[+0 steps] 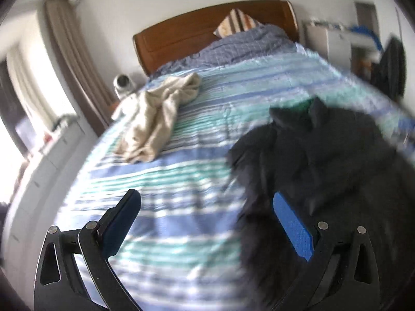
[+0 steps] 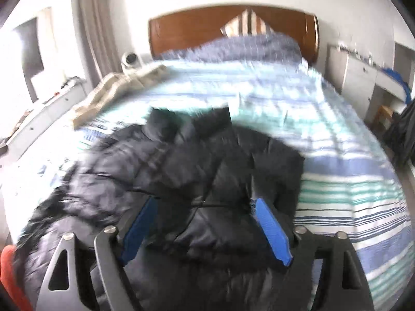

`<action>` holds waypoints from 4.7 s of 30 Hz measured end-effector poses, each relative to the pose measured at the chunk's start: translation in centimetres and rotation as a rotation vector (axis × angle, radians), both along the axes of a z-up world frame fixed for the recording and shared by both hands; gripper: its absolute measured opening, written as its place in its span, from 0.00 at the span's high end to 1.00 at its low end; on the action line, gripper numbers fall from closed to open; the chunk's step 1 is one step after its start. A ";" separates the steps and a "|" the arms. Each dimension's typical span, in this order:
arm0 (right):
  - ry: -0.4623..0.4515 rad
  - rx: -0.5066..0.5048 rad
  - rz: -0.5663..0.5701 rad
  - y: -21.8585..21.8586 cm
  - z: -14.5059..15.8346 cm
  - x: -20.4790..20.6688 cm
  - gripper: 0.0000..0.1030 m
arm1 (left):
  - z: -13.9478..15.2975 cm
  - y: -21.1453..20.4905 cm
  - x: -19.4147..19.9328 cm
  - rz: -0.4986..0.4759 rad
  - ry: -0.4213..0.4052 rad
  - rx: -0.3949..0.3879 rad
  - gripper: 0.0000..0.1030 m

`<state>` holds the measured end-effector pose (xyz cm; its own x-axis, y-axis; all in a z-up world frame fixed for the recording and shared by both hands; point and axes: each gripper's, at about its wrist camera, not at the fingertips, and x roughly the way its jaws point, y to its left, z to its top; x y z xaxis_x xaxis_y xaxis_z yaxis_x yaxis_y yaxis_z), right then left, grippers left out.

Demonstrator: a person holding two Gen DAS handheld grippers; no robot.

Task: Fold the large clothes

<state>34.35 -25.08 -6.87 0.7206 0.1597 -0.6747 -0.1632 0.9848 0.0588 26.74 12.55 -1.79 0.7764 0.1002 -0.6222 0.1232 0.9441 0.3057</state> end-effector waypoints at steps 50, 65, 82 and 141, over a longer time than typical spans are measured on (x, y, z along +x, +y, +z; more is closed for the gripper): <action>0.445 0.278 -0.055 -7.4 -8.9 -20.8 0.18 | -17.8 -0.2 -12.0 0.051 0.578 -0.586 0.13; 0.506 0.278 -0.053 -5.9 -9.8 -18.8 0.67 | -17.8 0.0 -11.8 0.008 0.649 -0.655 0.74; 0.474 0.218 0.013 -5.1 -6.5 -19.9 0.81 | -14.1 0.3 -12.5 -0.005 0.593 -0.623 0.83; 0.337 0.072 -0.013 -5.8 -6.2 4.2 0.69 | -14.7 0.2 12.1 -0.016 0.527 -0.572 0.62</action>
<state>38.59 -30.85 -13.03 0.4613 0.2083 -0.8624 -0.1103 0.9780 0.1772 38.81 12.74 -16.46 0.3619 -0.3562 -0.8615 0.1319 0.9344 -0.3309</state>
